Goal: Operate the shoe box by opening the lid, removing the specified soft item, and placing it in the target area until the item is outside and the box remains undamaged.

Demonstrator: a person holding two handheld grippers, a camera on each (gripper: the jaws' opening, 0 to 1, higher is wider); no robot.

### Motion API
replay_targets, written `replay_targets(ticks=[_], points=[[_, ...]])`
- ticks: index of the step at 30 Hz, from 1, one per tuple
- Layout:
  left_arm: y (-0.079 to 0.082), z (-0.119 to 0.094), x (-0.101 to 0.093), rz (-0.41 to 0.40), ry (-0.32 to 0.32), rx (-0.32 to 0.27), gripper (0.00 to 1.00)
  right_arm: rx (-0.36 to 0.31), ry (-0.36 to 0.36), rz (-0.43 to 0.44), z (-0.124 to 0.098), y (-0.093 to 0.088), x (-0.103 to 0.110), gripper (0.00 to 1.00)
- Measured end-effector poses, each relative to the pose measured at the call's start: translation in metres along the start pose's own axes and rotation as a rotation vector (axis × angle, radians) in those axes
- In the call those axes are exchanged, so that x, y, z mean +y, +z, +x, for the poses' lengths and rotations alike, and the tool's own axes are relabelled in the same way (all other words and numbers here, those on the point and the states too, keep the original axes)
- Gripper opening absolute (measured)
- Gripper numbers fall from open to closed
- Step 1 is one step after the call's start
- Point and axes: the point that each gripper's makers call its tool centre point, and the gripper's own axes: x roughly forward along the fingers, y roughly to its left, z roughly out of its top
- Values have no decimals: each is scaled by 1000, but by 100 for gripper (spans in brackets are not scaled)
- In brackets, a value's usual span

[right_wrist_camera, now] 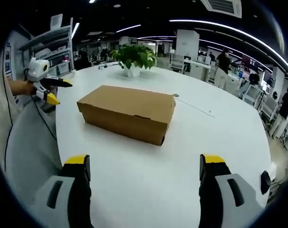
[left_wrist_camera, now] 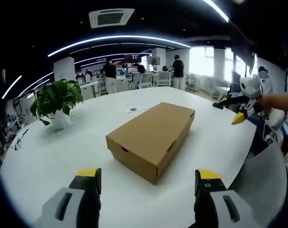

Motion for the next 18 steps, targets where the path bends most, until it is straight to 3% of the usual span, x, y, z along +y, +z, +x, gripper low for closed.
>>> replay_targets(ticks=[18], points=[[-3, 29, -7, -16, 4, 16, 73, 1, 58, -59, 32, 7, -13, 79]])
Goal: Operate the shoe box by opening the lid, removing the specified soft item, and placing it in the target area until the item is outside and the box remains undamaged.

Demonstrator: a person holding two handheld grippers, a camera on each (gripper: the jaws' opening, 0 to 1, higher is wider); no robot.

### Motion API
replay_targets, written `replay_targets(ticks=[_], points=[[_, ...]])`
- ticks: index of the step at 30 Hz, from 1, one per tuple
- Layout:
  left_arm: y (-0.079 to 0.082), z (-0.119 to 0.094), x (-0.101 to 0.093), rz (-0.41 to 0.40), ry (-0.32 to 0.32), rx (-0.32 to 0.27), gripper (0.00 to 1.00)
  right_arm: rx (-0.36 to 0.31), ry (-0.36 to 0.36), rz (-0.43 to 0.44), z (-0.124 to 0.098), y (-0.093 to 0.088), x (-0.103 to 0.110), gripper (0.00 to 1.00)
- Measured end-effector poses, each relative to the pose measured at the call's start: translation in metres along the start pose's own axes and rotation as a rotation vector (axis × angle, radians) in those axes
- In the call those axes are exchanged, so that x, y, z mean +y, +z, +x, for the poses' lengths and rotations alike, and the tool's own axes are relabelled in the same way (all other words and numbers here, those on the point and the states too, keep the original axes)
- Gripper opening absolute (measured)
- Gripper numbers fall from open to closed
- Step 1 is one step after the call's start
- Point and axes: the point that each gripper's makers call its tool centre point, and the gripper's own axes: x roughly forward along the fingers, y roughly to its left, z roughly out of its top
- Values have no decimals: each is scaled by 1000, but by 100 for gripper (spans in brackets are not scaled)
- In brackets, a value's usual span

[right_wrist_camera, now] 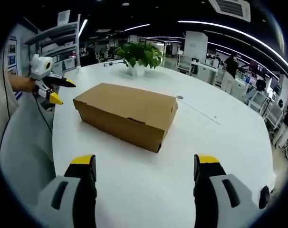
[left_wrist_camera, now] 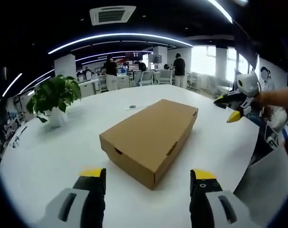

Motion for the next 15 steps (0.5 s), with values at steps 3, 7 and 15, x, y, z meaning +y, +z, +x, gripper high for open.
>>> replay_targets(ticks=[3, 7, 15], points=[[-1, 3, -1, 2, 1, 4, 71, 1, 14, -18, 6, 2, 0, 77], [-4, 9, -2, 5, 7, 16, 68, -1, 27, -39, 13, 4, -2, 73], [-7, 18, -3, -11, 51, 27, 67, 7, 46, -75, 28, 8, -11, 66]])
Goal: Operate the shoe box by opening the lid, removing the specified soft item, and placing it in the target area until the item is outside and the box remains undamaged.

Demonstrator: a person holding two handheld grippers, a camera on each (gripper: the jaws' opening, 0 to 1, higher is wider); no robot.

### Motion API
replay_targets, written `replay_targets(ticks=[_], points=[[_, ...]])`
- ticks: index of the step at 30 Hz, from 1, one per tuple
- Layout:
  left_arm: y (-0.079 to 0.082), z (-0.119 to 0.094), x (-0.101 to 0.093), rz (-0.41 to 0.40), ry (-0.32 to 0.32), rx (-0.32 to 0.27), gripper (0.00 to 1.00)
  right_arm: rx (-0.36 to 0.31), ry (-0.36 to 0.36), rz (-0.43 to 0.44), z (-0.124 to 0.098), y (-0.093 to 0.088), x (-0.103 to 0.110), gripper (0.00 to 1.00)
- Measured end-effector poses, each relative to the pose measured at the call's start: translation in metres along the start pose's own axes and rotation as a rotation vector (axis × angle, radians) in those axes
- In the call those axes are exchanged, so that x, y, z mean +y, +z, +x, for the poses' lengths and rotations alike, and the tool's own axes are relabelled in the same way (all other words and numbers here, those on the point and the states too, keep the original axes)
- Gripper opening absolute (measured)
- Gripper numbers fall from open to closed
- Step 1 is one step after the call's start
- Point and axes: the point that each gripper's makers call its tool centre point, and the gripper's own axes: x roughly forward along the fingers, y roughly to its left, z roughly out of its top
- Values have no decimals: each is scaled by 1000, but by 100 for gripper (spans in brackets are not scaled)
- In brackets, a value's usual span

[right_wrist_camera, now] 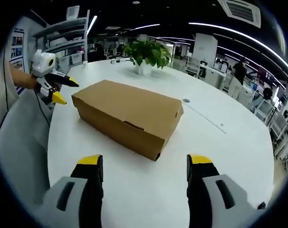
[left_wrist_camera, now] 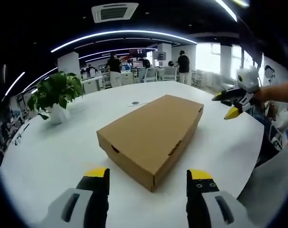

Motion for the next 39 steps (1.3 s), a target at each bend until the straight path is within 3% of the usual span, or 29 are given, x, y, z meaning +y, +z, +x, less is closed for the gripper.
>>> replay_targets(ticks=[15, 26, 39], points=[[3, 14, -4, -31, 63, -4, 60, 31, 39, -54, 30, 8, -16, 57], [1, 27, -2, -50, 101, 13, 56, 56, 71, -54, 49, 9, -17, 52], [-3, 32, -2, -82, 102, 38, 51, 86, 89, -52, 64, 8, -10, 42]])
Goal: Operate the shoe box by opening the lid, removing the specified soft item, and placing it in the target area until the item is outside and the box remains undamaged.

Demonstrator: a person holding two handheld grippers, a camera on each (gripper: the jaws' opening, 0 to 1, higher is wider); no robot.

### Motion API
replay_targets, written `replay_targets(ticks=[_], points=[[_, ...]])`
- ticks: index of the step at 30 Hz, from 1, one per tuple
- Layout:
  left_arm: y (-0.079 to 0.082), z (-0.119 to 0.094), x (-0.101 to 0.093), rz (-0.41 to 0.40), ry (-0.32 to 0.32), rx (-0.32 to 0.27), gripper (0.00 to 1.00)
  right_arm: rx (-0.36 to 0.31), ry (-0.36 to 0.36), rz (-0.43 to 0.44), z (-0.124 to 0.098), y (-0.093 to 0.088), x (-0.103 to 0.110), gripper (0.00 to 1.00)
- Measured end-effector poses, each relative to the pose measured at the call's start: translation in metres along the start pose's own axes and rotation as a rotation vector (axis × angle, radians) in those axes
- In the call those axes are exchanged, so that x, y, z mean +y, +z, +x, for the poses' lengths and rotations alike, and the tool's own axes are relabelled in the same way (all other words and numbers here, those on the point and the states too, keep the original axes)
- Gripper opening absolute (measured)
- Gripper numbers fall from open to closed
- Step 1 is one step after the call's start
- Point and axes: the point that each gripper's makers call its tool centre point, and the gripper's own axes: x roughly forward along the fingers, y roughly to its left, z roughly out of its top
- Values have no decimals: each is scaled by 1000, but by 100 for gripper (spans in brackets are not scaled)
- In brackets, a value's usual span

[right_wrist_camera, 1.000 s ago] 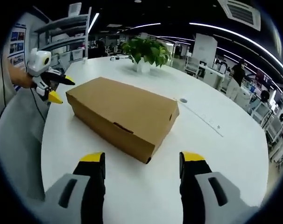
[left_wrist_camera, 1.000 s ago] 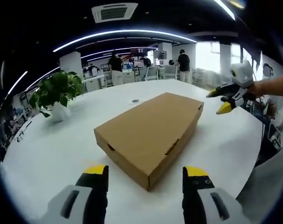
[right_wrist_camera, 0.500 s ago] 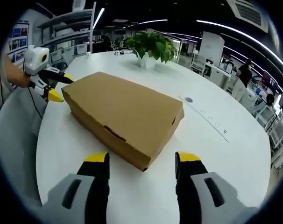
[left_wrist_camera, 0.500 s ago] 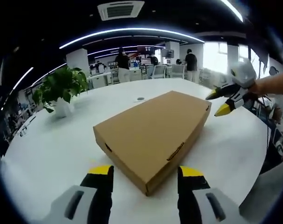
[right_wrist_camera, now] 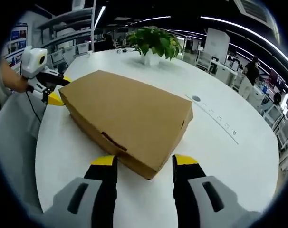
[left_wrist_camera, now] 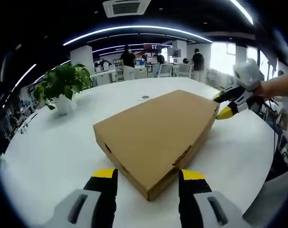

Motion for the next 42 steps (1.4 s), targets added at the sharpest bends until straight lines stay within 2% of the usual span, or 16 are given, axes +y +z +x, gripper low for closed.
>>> replay_targets(ticks=[14, 31, 42], points=[[1, 2, 1, 12, -19, 17, 48, 18, -11, 17, 3, 0, 4, 42], [-2, 1, 26, 59, -77, 72, 48, 49, -79, 75, 9, 7, 26, 42], [-6, -3, 51, 110, -144, 133, 47, 48, -135, 127, 14, 14, 52, 41]])
